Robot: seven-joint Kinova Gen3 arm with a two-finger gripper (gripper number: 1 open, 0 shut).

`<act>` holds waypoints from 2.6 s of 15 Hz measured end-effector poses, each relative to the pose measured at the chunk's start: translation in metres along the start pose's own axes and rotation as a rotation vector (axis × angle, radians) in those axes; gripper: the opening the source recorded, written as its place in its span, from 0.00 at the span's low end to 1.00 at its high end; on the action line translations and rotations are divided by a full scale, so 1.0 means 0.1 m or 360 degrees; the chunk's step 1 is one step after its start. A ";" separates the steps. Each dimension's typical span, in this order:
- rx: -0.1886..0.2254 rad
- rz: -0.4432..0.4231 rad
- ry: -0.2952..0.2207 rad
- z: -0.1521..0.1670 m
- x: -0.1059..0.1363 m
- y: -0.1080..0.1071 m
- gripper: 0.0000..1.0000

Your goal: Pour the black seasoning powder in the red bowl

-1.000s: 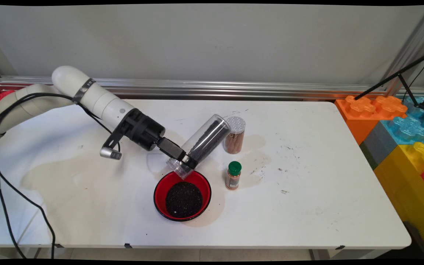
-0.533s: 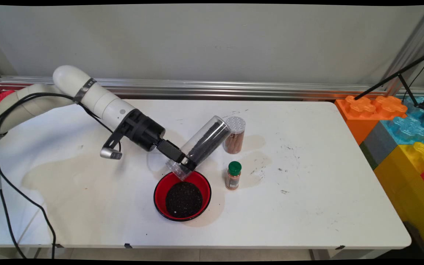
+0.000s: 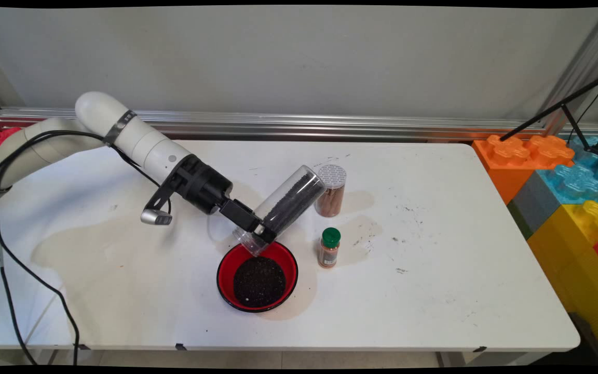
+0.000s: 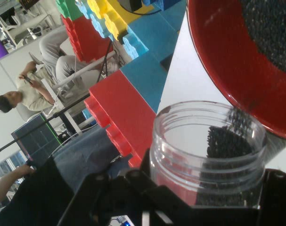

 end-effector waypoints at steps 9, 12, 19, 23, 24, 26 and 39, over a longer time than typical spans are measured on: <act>0.0004 0.0025 0.0005 0.02 -0.02 0.00 0.00; 0.0006 0.0031 0.0005 0.03 -0.02 -0.01 0.00; 0.0013 0.0038 0.0001 0.05 -0.04 -0.01 0.00; 0.0018 0.0042 -0.0002 0.06 -0.05 -0.02 0.00; 0.0019 0.0043 -0.0002 0.06 -0.05 -0.02 0.00; 0.0020 0.0044 -0.0004 0.07 -0.05 -0.03 0.00; 0.0035 0.0063 -0.0017 0.13 -0.10 -0.05 0.00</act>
